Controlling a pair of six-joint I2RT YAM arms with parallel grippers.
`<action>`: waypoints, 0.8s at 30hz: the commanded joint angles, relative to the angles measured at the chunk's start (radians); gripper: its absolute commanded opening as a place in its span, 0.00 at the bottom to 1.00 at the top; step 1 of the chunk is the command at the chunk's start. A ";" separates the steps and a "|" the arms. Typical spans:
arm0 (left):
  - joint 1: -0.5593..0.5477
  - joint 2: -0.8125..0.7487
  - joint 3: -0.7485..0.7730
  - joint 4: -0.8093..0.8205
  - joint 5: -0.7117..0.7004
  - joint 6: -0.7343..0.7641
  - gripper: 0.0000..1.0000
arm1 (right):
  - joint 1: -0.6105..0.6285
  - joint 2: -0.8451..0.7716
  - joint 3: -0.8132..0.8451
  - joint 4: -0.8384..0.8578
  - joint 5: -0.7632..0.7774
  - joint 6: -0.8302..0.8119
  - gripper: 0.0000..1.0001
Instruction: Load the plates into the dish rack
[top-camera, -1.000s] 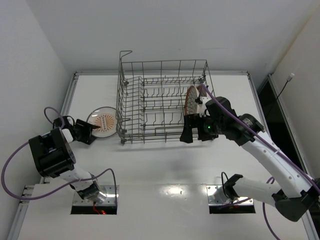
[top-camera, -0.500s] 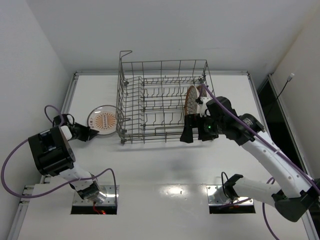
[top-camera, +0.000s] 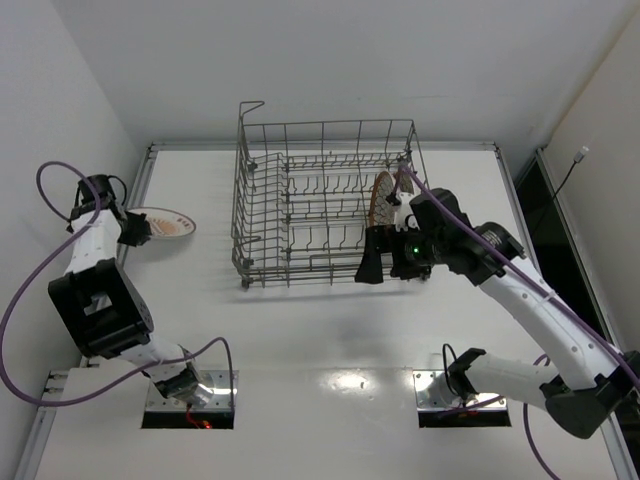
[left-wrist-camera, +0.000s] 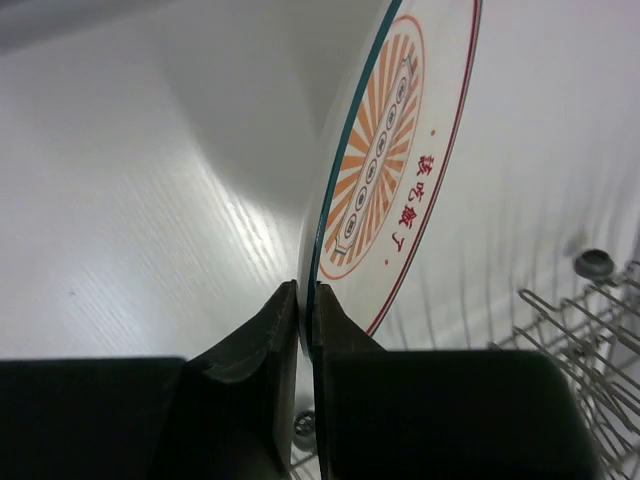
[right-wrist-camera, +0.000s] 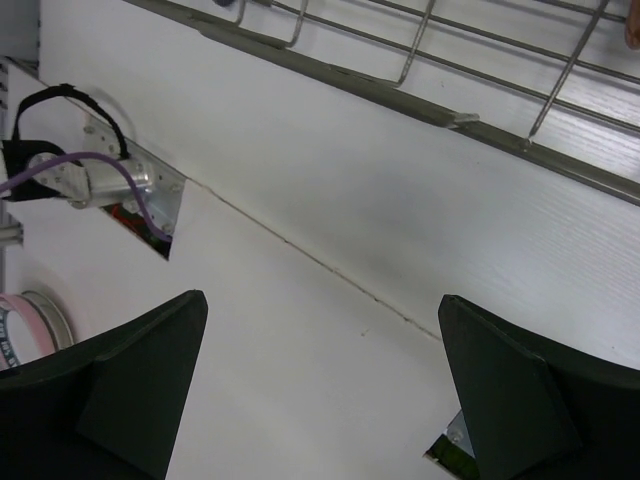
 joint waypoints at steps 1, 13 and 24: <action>-0.069 -0.116 0.078 -0.023 -0.027 -0.089 0.00 | -0.016 0.010 0.094 0.089 -0.069 0.001 0.98; -0.118 -0.308 0.281 0.099 0.154 -0.048 0.00 | -0.094 0.066 0.054 0.532 -0.431 0.218 0.95; -0.181 -0.434 0.216 0.208 0.565 -0.063 0.00 | -0.159 0.182 -0.211 1.452 -0.562 0.874 0.93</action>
